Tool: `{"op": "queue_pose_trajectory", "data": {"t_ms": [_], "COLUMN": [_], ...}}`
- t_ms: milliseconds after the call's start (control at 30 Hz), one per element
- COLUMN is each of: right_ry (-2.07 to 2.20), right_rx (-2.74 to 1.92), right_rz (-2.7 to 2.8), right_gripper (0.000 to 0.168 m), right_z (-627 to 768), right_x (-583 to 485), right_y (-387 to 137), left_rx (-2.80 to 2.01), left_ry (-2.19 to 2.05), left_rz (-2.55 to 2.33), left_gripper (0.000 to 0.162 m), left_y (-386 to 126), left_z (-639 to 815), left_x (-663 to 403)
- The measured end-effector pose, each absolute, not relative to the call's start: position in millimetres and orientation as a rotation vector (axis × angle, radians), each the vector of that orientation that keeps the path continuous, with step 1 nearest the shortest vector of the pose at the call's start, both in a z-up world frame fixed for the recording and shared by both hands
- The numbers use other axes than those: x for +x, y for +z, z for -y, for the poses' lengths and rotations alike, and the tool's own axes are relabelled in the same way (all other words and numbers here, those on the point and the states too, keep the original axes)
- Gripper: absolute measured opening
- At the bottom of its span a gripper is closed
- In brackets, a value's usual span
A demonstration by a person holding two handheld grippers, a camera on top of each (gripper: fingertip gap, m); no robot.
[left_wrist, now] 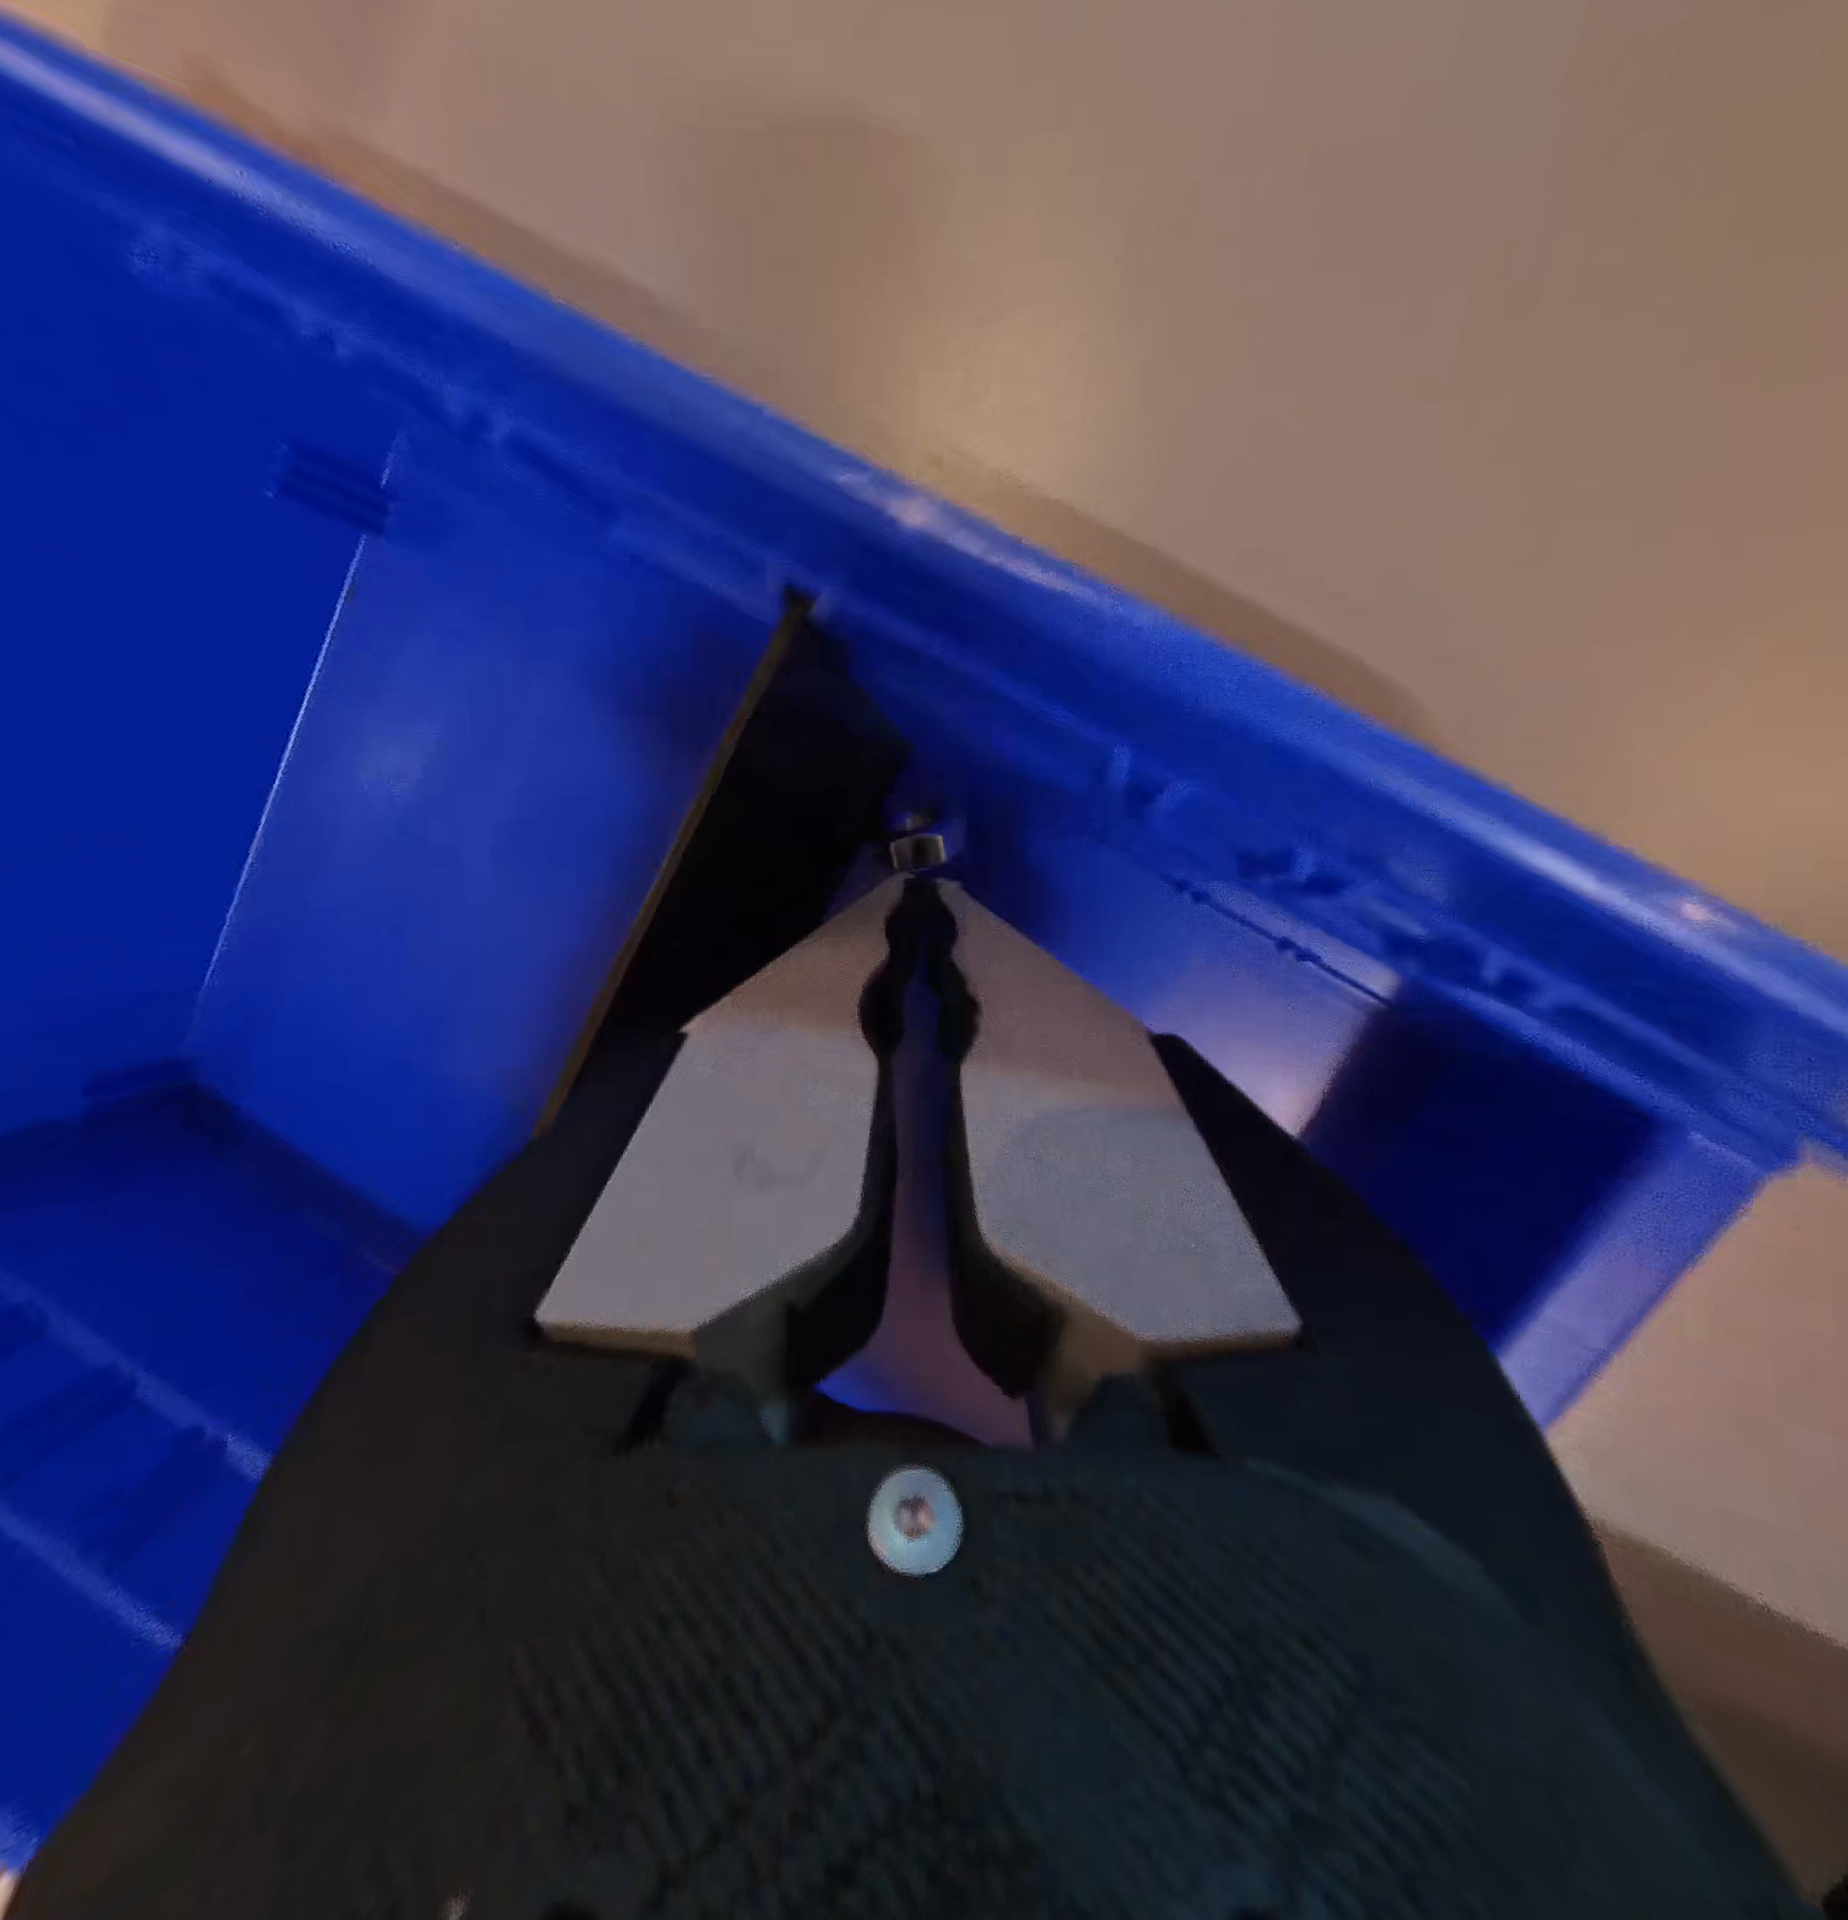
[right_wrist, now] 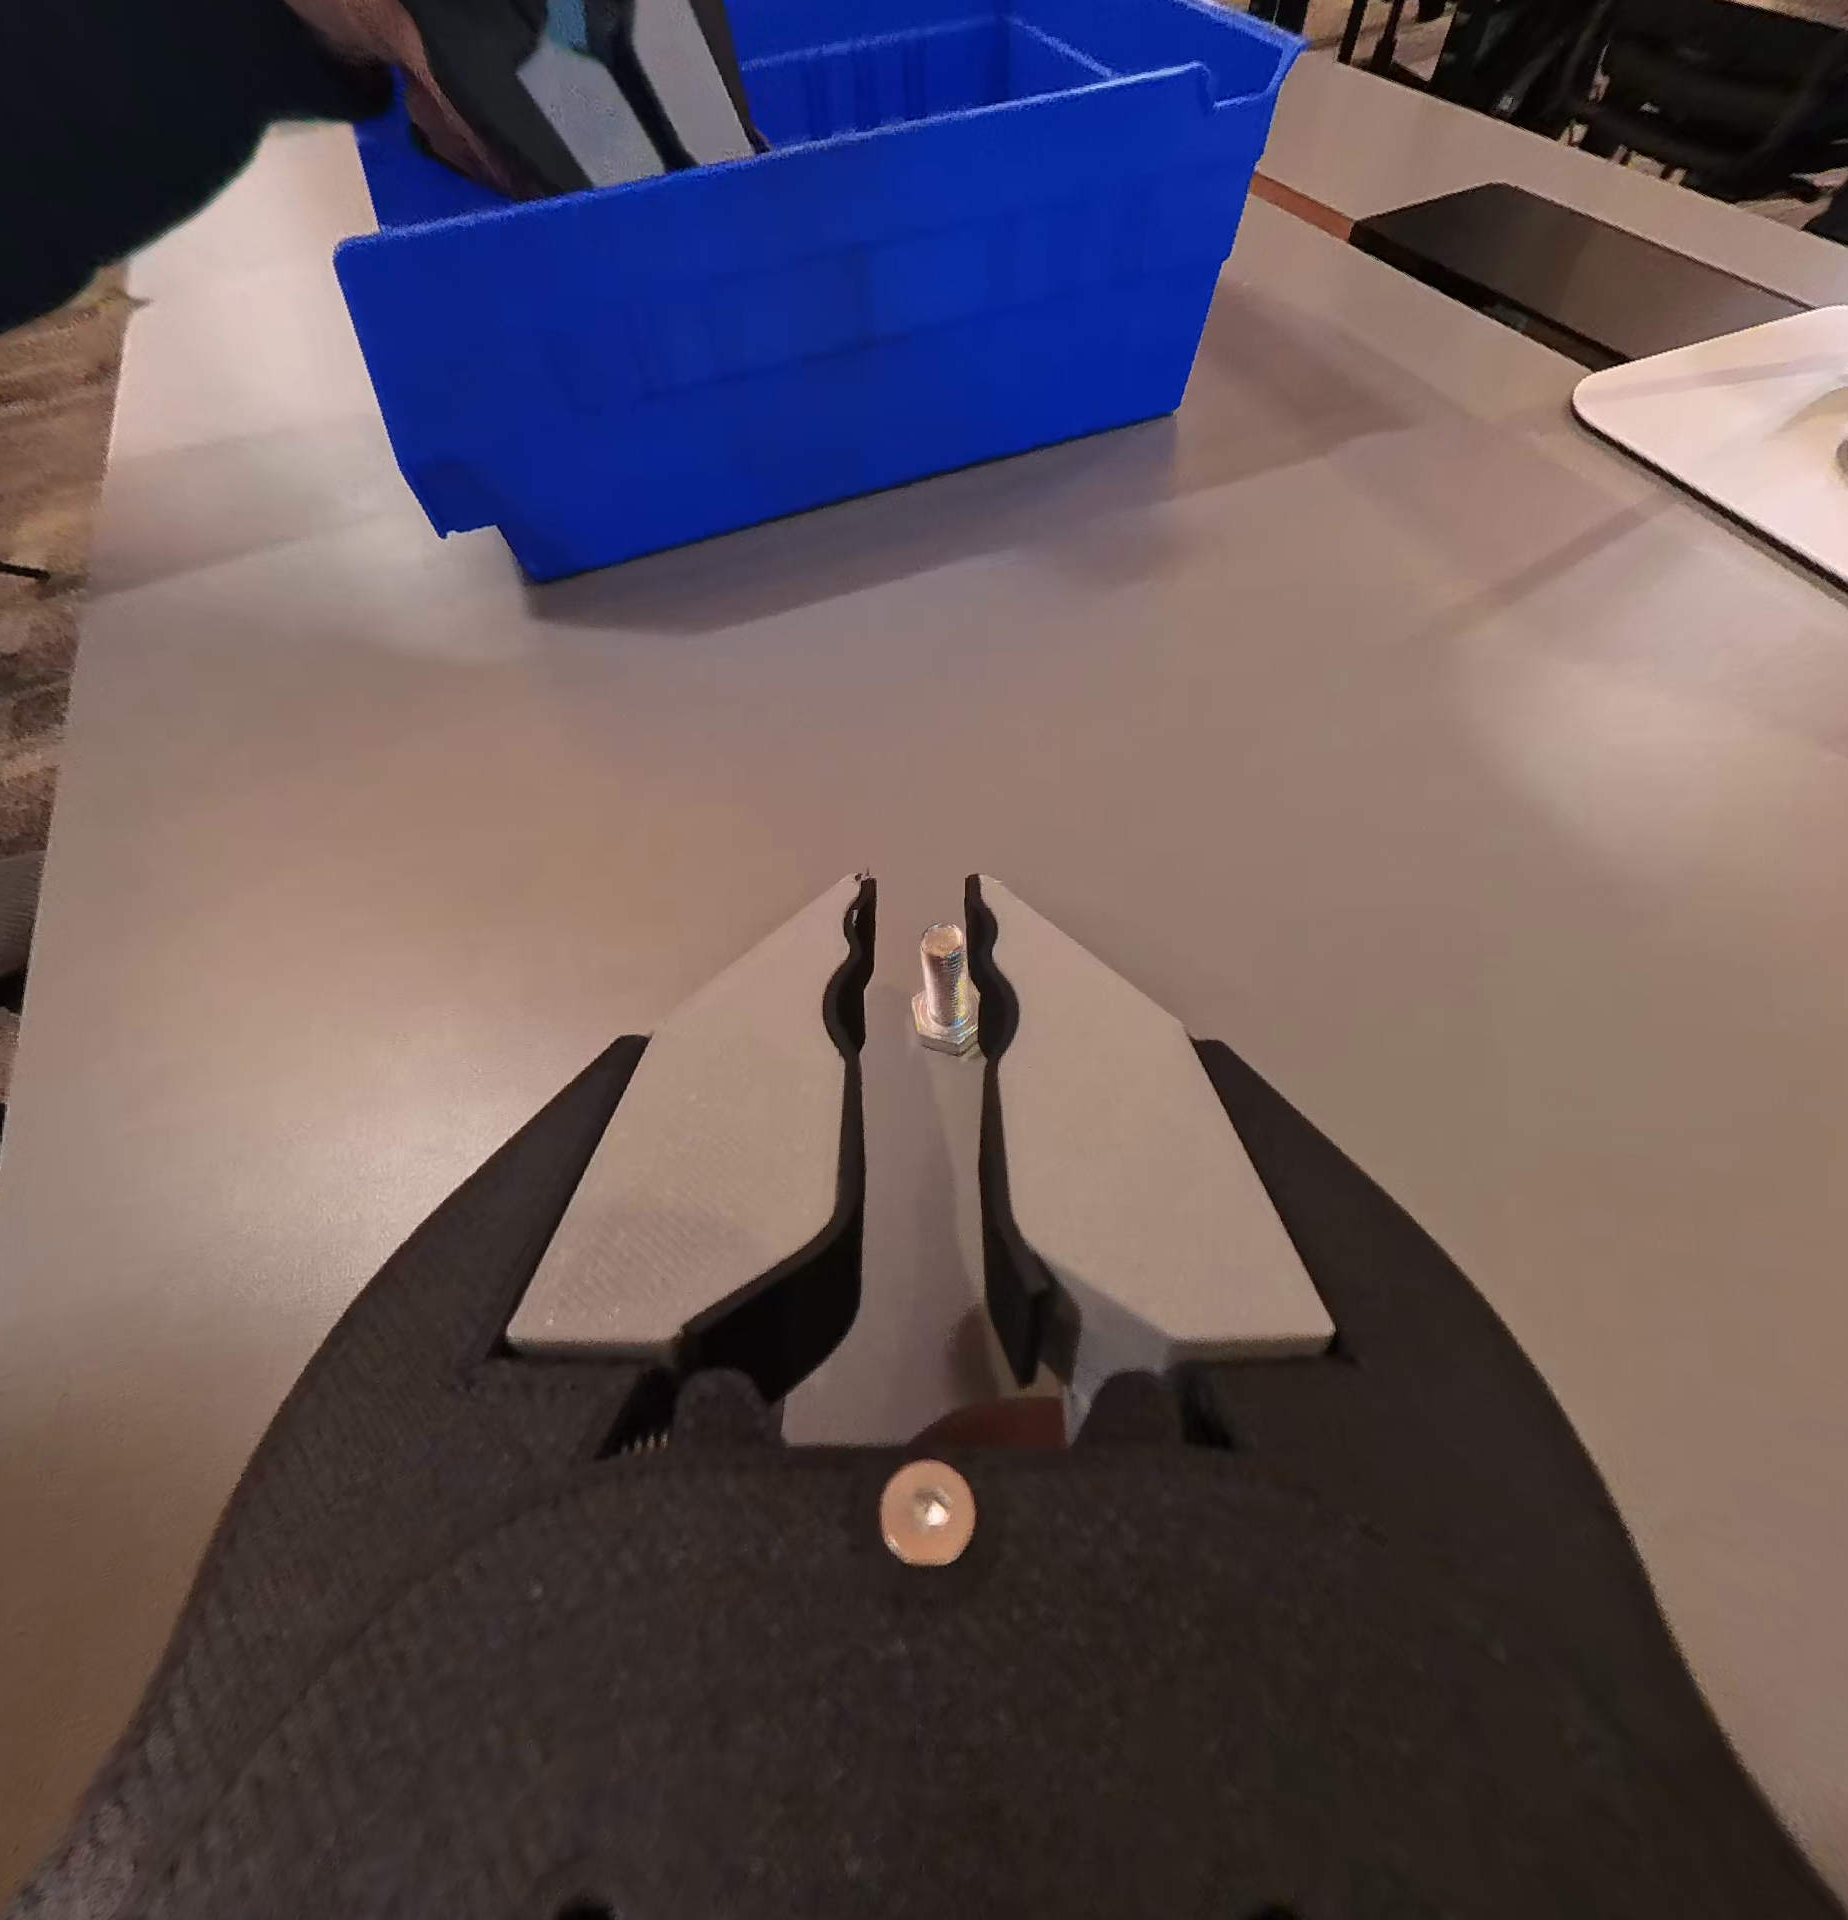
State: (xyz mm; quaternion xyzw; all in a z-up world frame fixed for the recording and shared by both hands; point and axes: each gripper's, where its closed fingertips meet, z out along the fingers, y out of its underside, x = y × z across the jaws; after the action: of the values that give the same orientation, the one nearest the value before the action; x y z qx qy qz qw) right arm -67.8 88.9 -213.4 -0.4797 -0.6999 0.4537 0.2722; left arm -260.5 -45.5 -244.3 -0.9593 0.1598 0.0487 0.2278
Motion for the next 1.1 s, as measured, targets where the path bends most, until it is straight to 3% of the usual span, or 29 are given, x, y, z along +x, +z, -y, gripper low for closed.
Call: {"op": "queue_pose_trajectory", "data": {"t_ms": [333,600,700,767,900,1100], "right_ry": [1.24,1.245,1.248,1.251,1.256,1.242], "right_rx": [-1.292,-1.293,-1.285,-1.28,-1.274,-1.266], "right_rz": [1.872,1.862,1.86,1.859,1.86,1.847], "right_gripper": [0.014,0.014,0.013,0.013,0.013,0.012], "right_z": [-90,-91,-91,-90,-89,-91], "right_x": [-69,-69,-68,-67,-67,-67], "right_y": [-212,-211,-208,-207,-205,-203], "left_rx": [-2.555,-2.638,-2.658,-2.672,-2.694,-2.735], "left_ry": [0.095,0.077,-0.043,-0.067,-0.056,-0.03], "left_rz": [-0.348,-0.369,-0.364,-0.366,-0.37,-0.353], "left_gripper": [0.0,0.032,0.024,0.027,0.018,0.016], "left_y": [-226,-254,-261,-261,-262,-258], "left_z": [67,62,63,64,67,79], "left_x": [-267,-265,-254,-252,-255,-263]}}
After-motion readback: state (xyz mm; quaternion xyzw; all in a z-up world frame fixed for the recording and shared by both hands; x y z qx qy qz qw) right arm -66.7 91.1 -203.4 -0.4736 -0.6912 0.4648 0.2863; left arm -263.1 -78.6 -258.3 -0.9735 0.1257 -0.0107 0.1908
